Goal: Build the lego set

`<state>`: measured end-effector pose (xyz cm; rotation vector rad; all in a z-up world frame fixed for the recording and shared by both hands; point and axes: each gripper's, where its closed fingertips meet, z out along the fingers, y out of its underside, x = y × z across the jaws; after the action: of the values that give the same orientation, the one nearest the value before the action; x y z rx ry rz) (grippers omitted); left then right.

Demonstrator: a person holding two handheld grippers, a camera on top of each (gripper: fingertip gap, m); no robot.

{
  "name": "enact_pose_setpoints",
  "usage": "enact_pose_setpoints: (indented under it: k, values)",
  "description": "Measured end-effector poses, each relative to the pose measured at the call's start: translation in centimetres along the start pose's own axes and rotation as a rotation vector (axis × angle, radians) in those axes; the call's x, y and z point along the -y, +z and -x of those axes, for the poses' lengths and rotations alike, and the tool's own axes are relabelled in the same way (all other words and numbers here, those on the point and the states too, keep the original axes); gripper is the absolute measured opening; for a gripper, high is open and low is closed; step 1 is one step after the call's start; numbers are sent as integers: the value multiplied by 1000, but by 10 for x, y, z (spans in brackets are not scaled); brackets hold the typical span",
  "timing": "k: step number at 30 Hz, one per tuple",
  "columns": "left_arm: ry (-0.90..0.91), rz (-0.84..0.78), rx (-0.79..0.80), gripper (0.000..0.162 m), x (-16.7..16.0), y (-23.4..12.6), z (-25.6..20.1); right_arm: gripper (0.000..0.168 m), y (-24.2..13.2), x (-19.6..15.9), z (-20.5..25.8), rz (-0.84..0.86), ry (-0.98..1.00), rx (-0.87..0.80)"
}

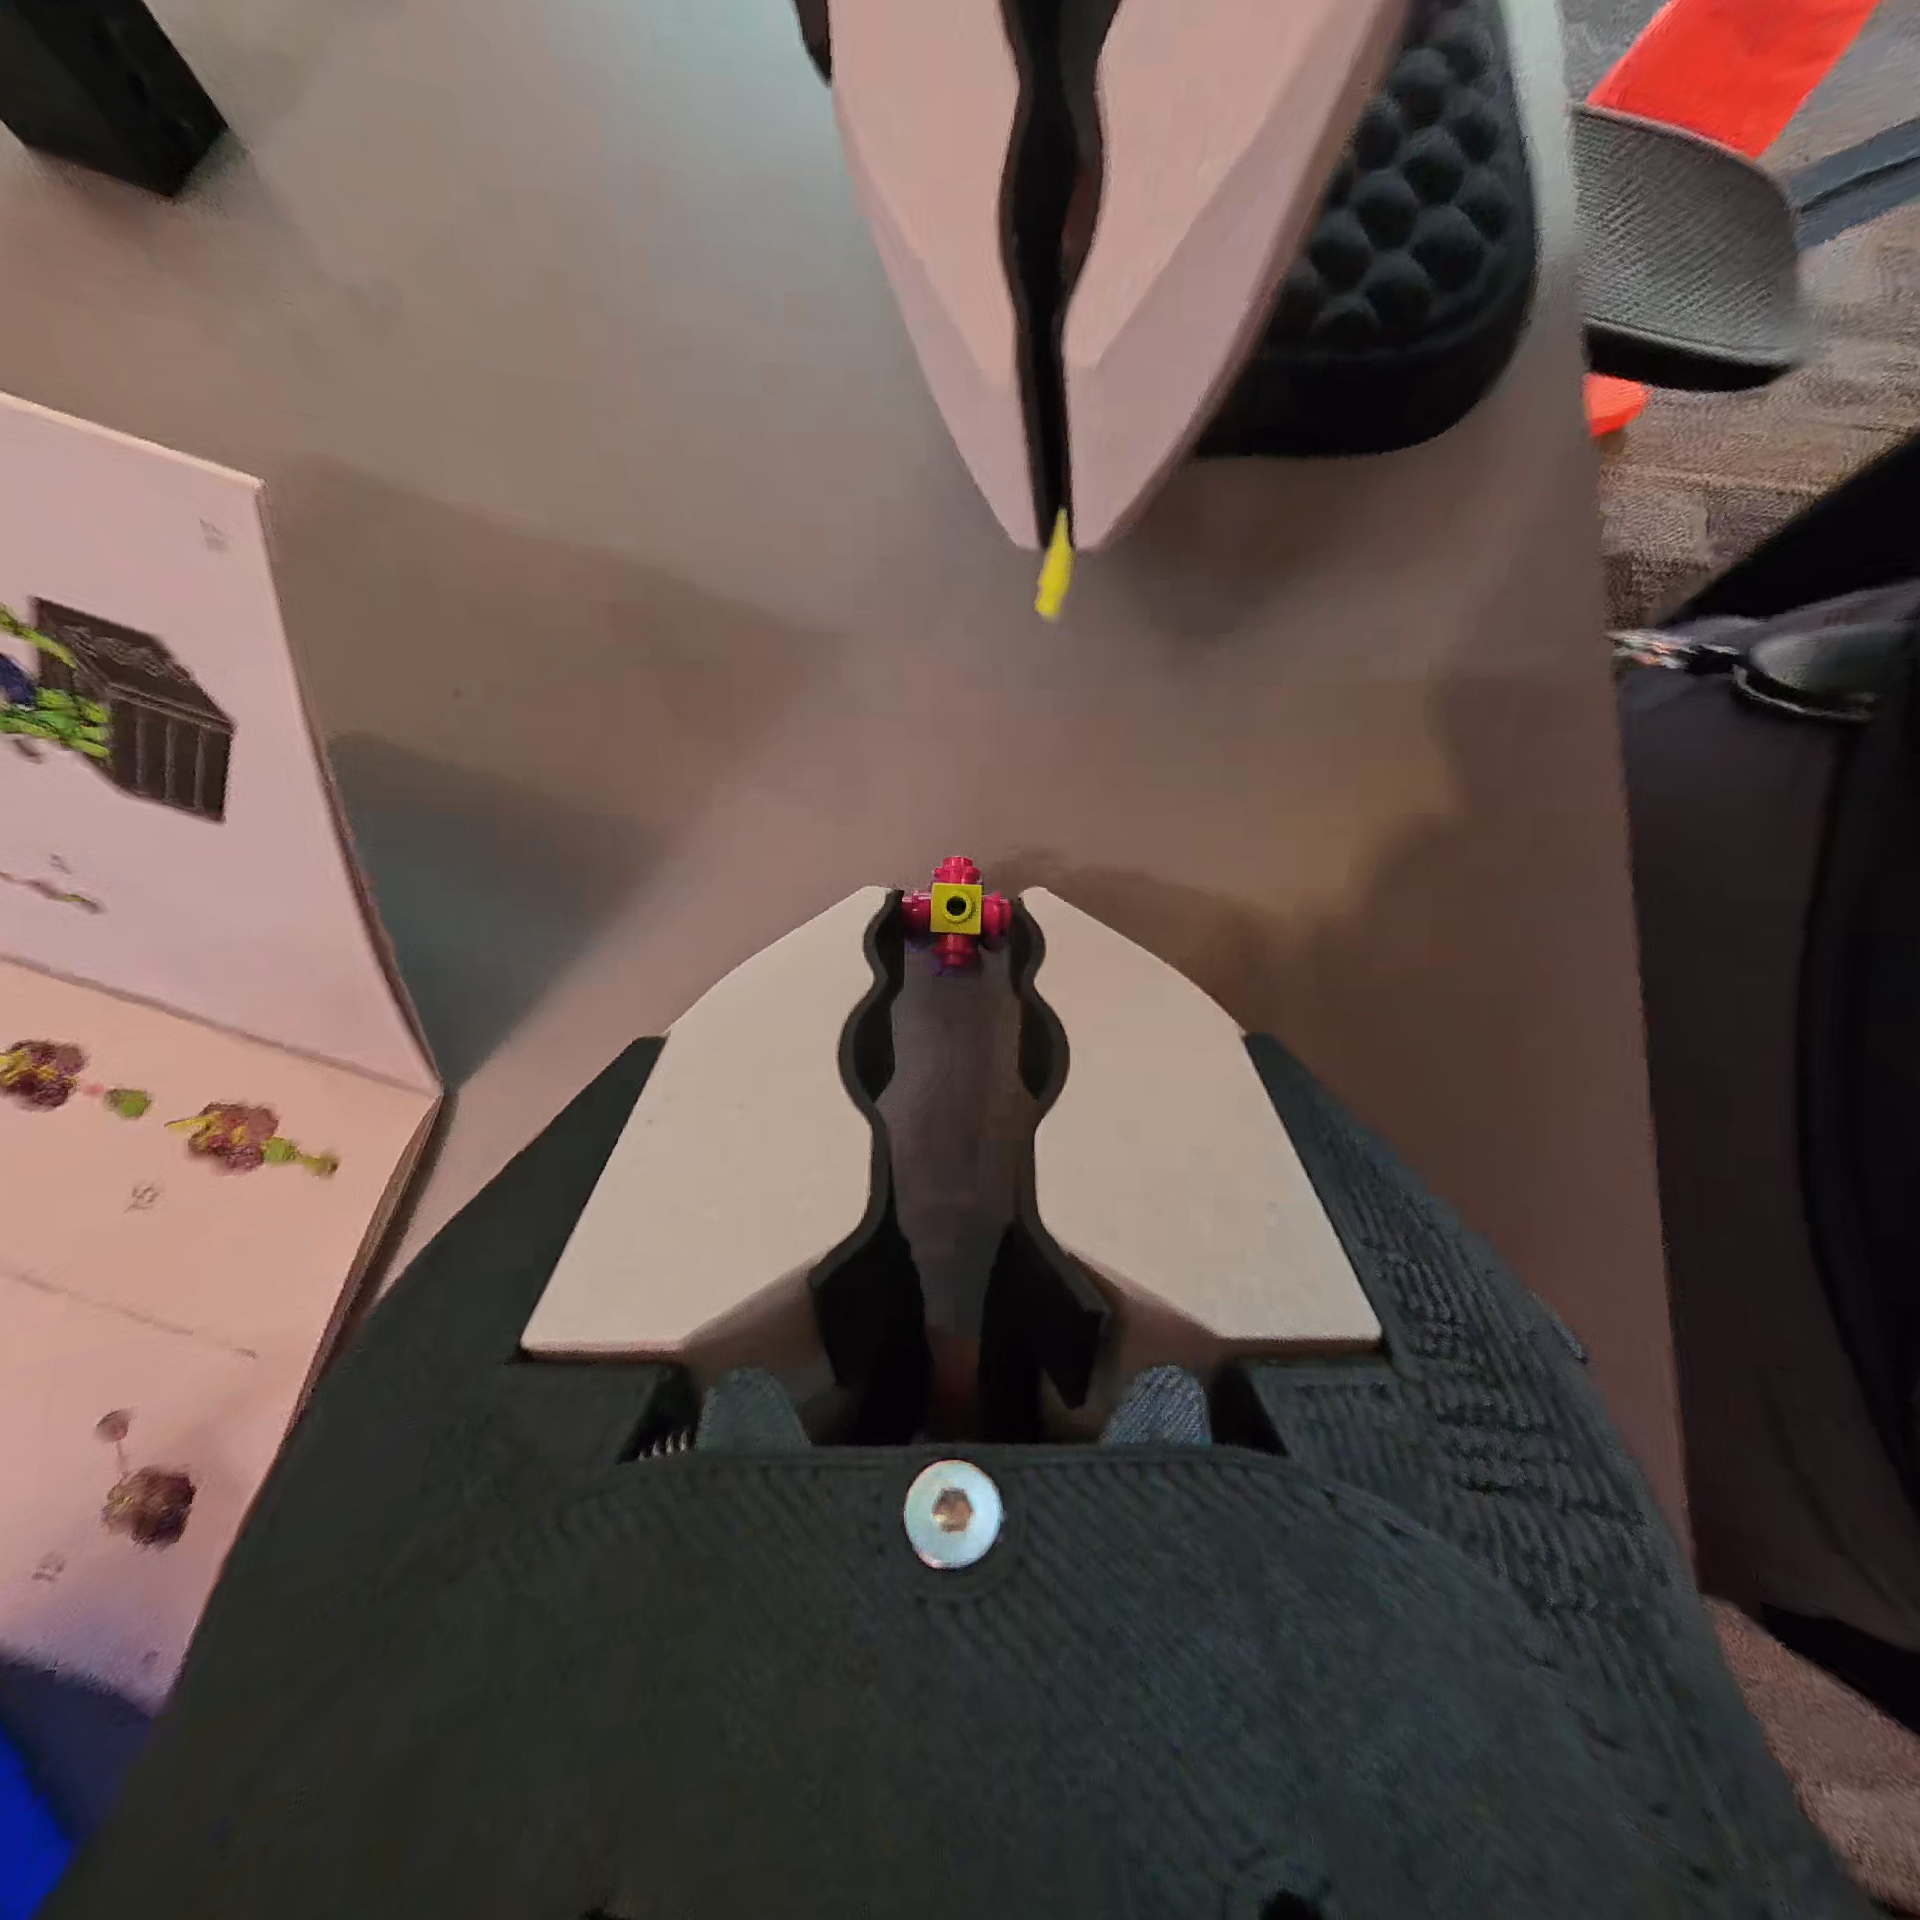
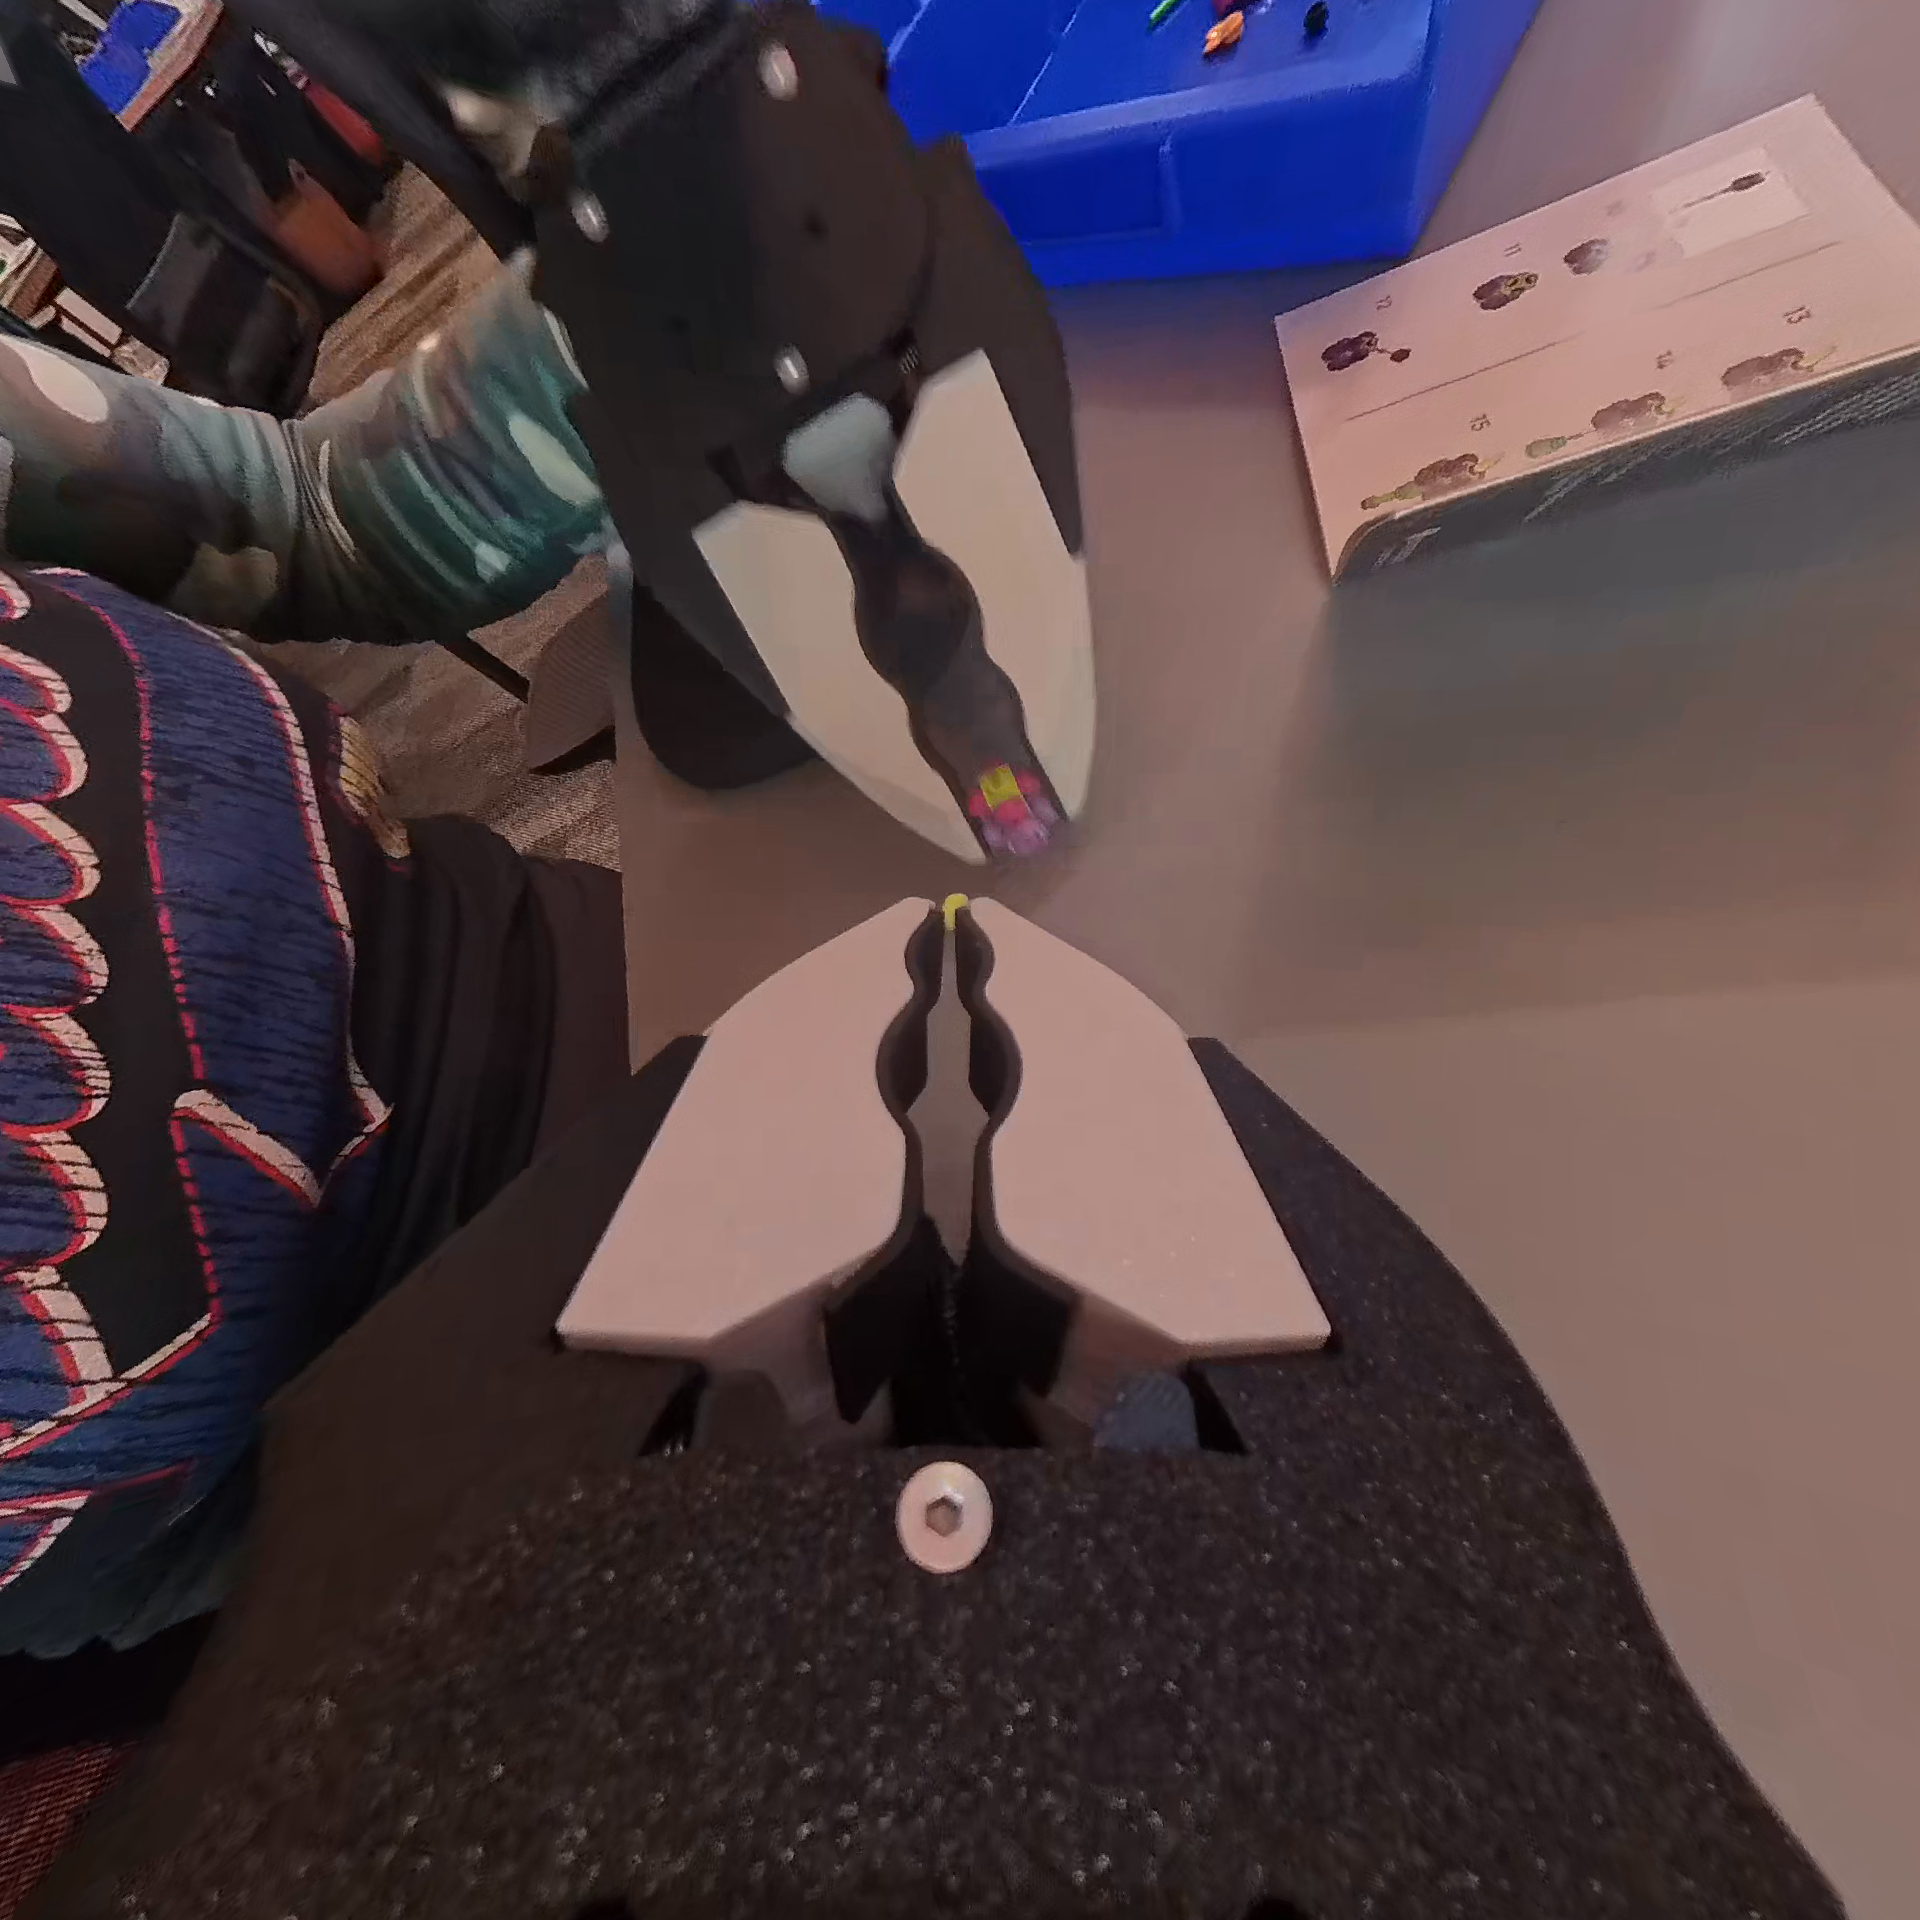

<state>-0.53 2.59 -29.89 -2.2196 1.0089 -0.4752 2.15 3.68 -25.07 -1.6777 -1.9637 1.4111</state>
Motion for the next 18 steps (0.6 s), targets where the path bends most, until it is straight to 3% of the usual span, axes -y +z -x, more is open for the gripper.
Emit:
enact_pose_setpoints:
  k: [5,8,10,14,18]
  values:
    - [-1,6,92,19,-11,-84,-10,2,-12,-15,7,1,-16,-35]
    - [-93,92,128,20,-51,-117,-24,2,-16,-22,7,-21,1,-42]
    - [-133,239,151,20,-87,-127,-36,2,-17,-23,6,-37,12,-45]
    - [-171,436,182,20,-123,-127,-46,2,-16,-19,8,-57,1,-43]
    - [-157,401,184,20,-107,-113,-38,2,-15,-15,11,-62,-18,-49]
